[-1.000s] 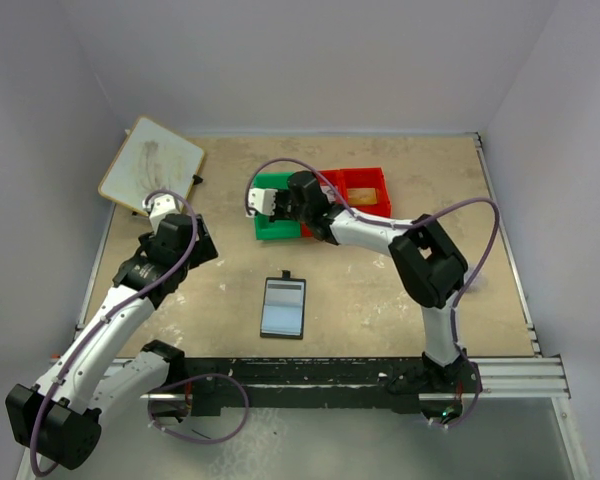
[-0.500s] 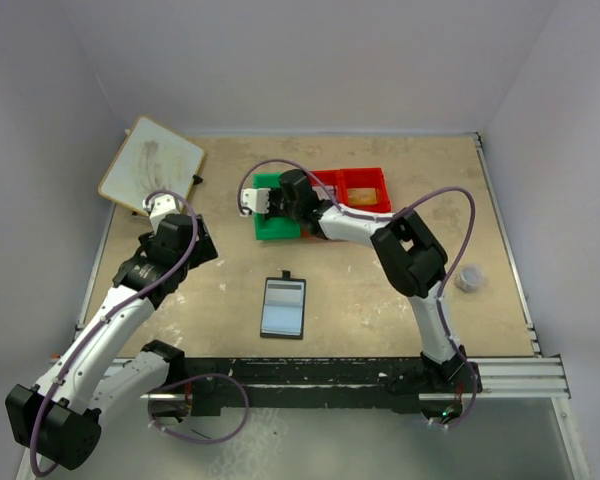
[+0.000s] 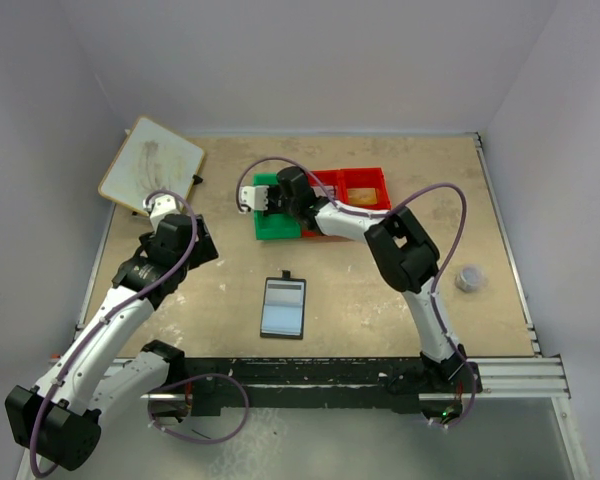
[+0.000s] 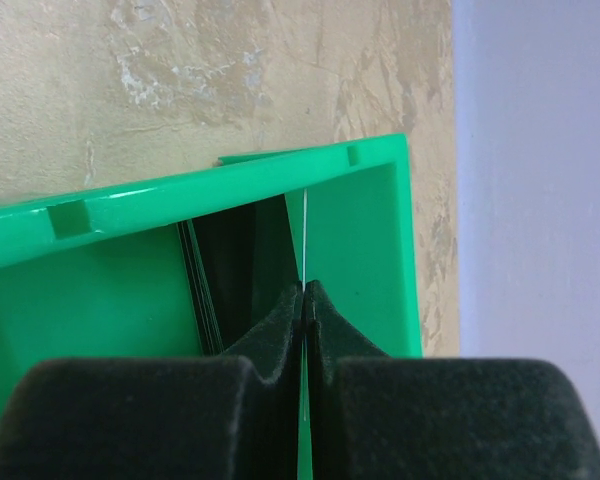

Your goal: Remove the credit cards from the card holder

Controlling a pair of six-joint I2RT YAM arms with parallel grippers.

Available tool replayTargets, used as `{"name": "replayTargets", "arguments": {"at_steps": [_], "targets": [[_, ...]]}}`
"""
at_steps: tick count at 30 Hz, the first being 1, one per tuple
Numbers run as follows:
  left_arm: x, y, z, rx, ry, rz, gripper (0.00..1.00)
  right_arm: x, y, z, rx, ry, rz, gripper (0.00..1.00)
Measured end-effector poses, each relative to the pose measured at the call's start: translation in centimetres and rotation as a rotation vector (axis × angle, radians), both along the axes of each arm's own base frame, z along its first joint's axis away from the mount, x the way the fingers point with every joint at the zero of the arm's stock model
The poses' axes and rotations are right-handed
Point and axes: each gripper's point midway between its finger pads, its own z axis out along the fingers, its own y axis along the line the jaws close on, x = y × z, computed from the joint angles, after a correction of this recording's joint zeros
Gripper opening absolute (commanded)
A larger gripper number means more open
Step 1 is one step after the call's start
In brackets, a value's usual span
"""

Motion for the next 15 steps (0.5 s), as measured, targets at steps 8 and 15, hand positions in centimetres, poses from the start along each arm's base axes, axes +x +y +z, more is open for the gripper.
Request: {"name": "replayTargets", "arguments": {"at_steps": [8,15], "targets": [[0.0,-0.1,0.0,-0.001,0.004,-0.011,0.84,0.3,-0.4,-1.6,-0.022,0.021,-0.005,0.08],[0.0,-0.1,-0.1,-0.004,0.004,-0.009,0.83,0.2,-0.6,-1.9,-0.043,0.024,0.003,0.22]]}}
